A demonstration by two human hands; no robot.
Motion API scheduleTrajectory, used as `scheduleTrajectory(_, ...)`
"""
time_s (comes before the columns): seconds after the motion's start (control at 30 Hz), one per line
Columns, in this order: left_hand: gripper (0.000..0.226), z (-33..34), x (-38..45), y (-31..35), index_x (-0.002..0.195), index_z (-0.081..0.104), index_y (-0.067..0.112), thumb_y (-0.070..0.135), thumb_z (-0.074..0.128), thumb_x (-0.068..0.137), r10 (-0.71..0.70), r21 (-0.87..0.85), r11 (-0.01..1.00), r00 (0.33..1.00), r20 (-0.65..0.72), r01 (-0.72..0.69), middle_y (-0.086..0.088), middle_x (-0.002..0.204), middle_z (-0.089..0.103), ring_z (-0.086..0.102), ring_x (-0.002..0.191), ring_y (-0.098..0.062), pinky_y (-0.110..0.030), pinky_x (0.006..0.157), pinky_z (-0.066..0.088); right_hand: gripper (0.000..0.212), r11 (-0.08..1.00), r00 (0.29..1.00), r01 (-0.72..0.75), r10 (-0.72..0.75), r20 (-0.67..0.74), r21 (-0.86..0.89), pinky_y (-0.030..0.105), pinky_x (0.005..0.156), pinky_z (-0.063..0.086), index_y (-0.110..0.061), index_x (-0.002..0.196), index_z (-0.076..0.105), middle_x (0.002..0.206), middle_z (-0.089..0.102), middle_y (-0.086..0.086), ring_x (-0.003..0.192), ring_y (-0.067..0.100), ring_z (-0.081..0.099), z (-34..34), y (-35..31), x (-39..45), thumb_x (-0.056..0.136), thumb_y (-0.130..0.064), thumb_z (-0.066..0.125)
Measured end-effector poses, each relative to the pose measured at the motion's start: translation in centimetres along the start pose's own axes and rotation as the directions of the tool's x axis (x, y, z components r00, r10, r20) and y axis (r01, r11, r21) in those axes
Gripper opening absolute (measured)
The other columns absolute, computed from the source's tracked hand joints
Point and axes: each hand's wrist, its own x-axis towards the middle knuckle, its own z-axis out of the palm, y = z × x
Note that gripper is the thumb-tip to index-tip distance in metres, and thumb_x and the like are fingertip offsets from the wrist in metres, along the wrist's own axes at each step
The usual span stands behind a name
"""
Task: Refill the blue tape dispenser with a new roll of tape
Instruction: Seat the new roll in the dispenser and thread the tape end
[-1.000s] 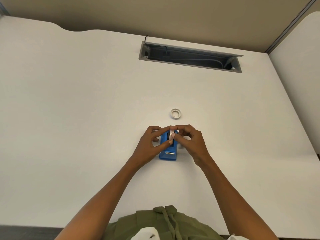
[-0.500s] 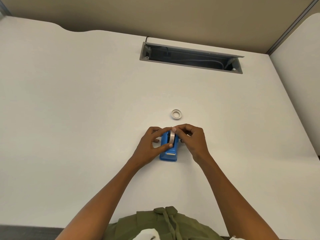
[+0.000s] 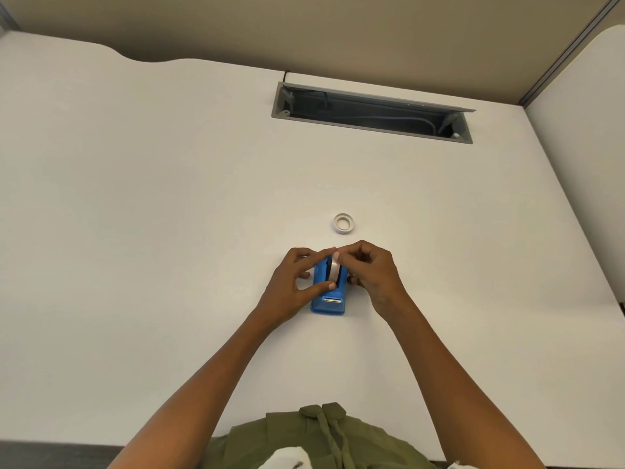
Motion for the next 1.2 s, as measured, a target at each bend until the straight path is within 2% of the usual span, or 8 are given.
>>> scheduleTrajectory(0.17, 0.052, 0.0, 0.2, -0.1, 0.128, 0.052, 0.031, 0.032, 0.070, 0.079, -0.017, 0.001, 1.000, 1.000, -0.006, 0.017, 0.001, 0.118, 0.048, 0.052, 0.102, -0.011, -0.006, 0.080, 0.045, 0.005, 0.999, 0.999, 0.045, -0.045, -0.028, 0.016, 0.022, 0.059, 0.050, -0.019, 0.078, 0.070, 0.070, 0.067, -0.008, 0.065, 0.002, 0.059, 0.0, 0.0, 0.1, 0.082, -0.017, 0.072)
scheduleTrajectory(0.37, 0.050, 0.1, 0.1, -0.1, 0.128, 0.052, 0.031, 0.032, 0.068, 0.081, 0.001, -0.022, 1.000, 1.000, -0.008, -0.001, 0.000, 0.117, 0.050, 0.053, 0.105, -0.010, -0.007, 0.081, 0.044, 0.009, 0.965, 0.974, 0.224, -0.224, 0.012, -0.134, 0.020, 0.070, 0.051, -0.025, 0.092, 0.075, 0.087, 0.071, -0.007, 0.078, 0.003, 0.061, -0.9, 0.7, -0.5, 0.083, -0.024, 0.071)
scheduleTrajectory(0.43, 0.049, 0.1, 0.1, 0.0, 0.128, 0.050, 0.033, 0.033, 0.067, 0.082, 0.001, -0.020, 1.000, 1.000, -0.014, -0.001, 0.000, 0.116, 0.050, 0.052, 0.104, -0.010, -0.007, 0.081, 0.045, 0.017, 0.950, 0.969, 0.245, -0.243, 0.038, -0.193, 0.017, 0.072, 0.049, -0.025, 0.097, 0.074, 0.083, 0.067, -0.007, 0.075, 0.002, 0.058, -1.1, 1.0, -0.7, 0.081, -0.020, 0.073)
scheduleTrajectory(0.6, 0.051, 0.1, 0.0, 0.0, 0.129, 0.048, 0.036, 0.032, 0.067, 0.082, 0.005, -0.007, 1.000, 1.000, -0.012, -0.005, 0.001, 0.115, 0.049, 0.052, 0.103, -0.010, -0.011, 0.082, 0.046, 0.012, 0.975, 0.986, 0.168, -0.169, 0.002, -0.144, 0.020, 0.064, 0.046, -0.020, 0.090, 0.075, 0.063, 0.060, -0.014, 0.064, 0.004, 0.053, -0.7, 0.6, -0.5, 0.078, -0.018, 0.076)
scheduleTrajectory(0.73, 0.052, 0.1, 0.0, -0.1, 0.129, 0.051, 0.033, 0.030, 0.069, 0.080, 0.008, -0.001, 1.000, 1.000, -0.013, -0.008, 0.001, 0.115, 0.049, 0.051, 0.103, -0.009, -0.009, 0.083, 0.045, 0.003, 0.998, 0.999, 0.050, -0.050, -0.003, -0.045, 0.024, 0.060, 0.049, -0.021, 0.079, 0.075, 0.067, 0.066, -0.005, 0.064, 0.005, 0.057, -0.4, -0.2, -0.2, 0.077, -0.021, 0.077)
scheduleTrajectory(0.87, 0.050, 0.1, 0.1, 0.0, 0.127, 0.052, 0.034, 0.034, 0.068, 0.080, -0.020, -0.016, 1.000, 1.000, -0.013, 0.020, 0.001, 0.116, 0.049, 0.053, 0.102, -0.012, -0.014, 0.083, 0.048, 0.006, 0.997, 0.997, 0.073, -0.074, -0.019, -0.032, 0.021, 0.059, 0.050, -0.025, 0.075, 0.075, 0.069, 0.071, -0.009, 0.064, 0.001, 0.061, -0.6, -0.4, -0.3, 0.076, -0.020, 0.077)
scheduleTrajectory(1.0, 0.047, 0.0, 0.1, 0.0, 0.125, 0.053, 0.036, 0.037, 0.066, 0.081, -0.026, -0.016, 1.000, 1.000, -0.006, 0.026, 0.001, 0.116, 0.049, 0.053, 0.102, -0.012, -0.015, 0.082, 0.048, 0.006, 0.954, 0.968, 0.224, -0.242, -0.072, -0.201, 0.017, 0.064, 0.050, -0.027, 0.075, 0.074, 0.074, 0.073, -0.010, 0.070, 0.003, 0.065, -0.5, -0.1, -0.6, 0.076, -0.022, 0.077)
scheduleTrajectory(1.2, 0.045, -0.1, 0.3, -0.1, 0.122, 0.054, 0.038, 0.032, 0.068, 0.080, 0.000, -0.032, 0.999, 1.000, 0.005, 0.000, 0.002, 0.115, 0.050, 0.053, 0.104, -0.005, -0.006, 0.080, 0.044, 0.022, 0.861, 0.956, 0.292, -0.270, 0.111, -0.416, 0.008, 0.061, 0.046, -0.016, 0.075, 0.072, 0.076, 0.072, -0.001, 0.066, 0.004, 0.063, -1.3, -1.8, -0.3, 0.059, -0.015, 0.087)
